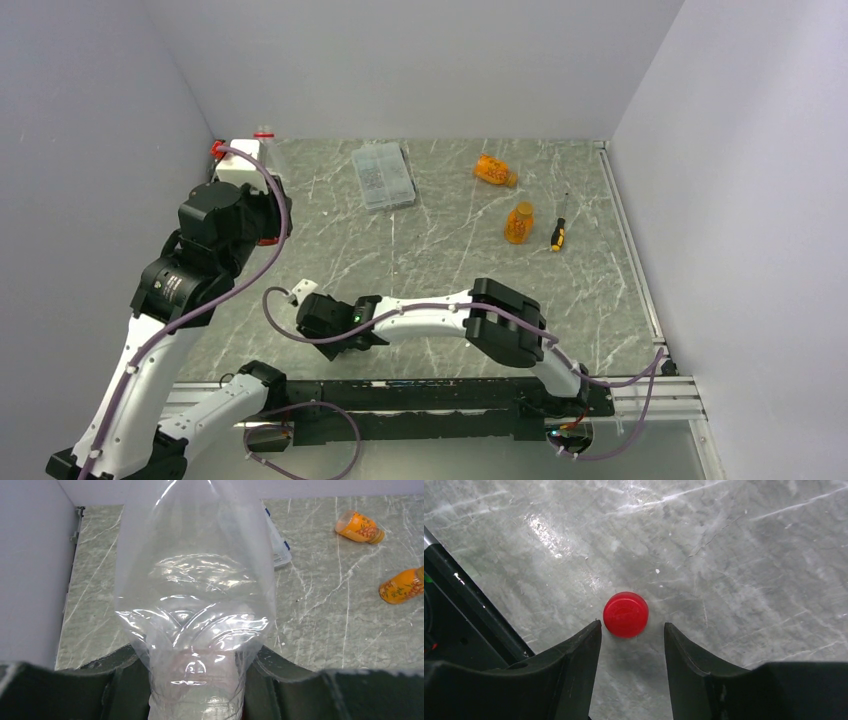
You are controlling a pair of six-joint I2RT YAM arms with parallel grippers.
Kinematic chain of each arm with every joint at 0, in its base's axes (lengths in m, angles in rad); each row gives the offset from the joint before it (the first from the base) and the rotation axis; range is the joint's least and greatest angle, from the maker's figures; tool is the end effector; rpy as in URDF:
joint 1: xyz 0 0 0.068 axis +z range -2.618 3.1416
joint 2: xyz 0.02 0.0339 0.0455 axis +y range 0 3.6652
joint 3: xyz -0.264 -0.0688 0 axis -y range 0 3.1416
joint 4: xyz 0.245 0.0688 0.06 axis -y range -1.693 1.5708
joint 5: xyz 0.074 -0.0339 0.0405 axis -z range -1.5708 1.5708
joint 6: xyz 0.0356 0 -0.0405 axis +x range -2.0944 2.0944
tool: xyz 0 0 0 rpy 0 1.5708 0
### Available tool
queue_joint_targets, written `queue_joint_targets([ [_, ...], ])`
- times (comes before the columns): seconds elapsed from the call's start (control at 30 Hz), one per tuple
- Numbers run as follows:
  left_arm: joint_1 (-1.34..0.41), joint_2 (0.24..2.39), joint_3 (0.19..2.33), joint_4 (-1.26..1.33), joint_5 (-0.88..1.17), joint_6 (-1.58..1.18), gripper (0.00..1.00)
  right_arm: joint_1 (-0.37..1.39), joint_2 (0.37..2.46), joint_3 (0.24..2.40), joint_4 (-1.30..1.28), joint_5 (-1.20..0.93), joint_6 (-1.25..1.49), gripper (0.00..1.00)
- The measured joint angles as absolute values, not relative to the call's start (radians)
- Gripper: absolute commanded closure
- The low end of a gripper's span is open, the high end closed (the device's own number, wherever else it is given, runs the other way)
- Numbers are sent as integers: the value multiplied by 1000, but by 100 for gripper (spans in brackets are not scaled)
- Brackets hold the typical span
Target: Screw on the bottle caps
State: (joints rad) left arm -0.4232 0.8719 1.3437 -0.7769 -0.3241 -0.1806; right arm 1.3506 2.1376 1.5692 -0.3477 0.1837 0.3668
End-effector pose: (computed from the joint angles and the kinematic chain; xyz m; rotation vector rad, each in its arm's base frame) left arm 0.1358 -0.0488 0.4480 0.0036 1.8611 -0.1146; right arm 0.1083 0.4542 0.1684 -1.1272 2.2716 0.4990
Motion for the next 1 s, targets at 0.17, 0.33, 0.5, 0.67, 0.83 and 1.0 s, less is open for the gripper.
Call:
queue_joint_targets([
  [0.17,-423,872,1344,-777,-334,-181,61,1364,2169,1607,-369,187,358,50],
  [0.33,-423,874,1344,-776,-336,-180,61,1367,2187,1635,-382,192,355,51],
  [0.5,-423,879,1344,-776,-336,-180,61,1367,2201,1655,-398,200,352,58],
  [0.67,-423,893,1344,-776,-327,-178,61,1367,2207,1656,-406,206,345,77],
  [0.83,-423,915,1343,-776,-281,-174,60,1355,2178,1602,-364,208,354,86],
  [1.0,-423,951,1341,-774,-174,-157,61,1288,2028,1397,-347,196,378,86],
])
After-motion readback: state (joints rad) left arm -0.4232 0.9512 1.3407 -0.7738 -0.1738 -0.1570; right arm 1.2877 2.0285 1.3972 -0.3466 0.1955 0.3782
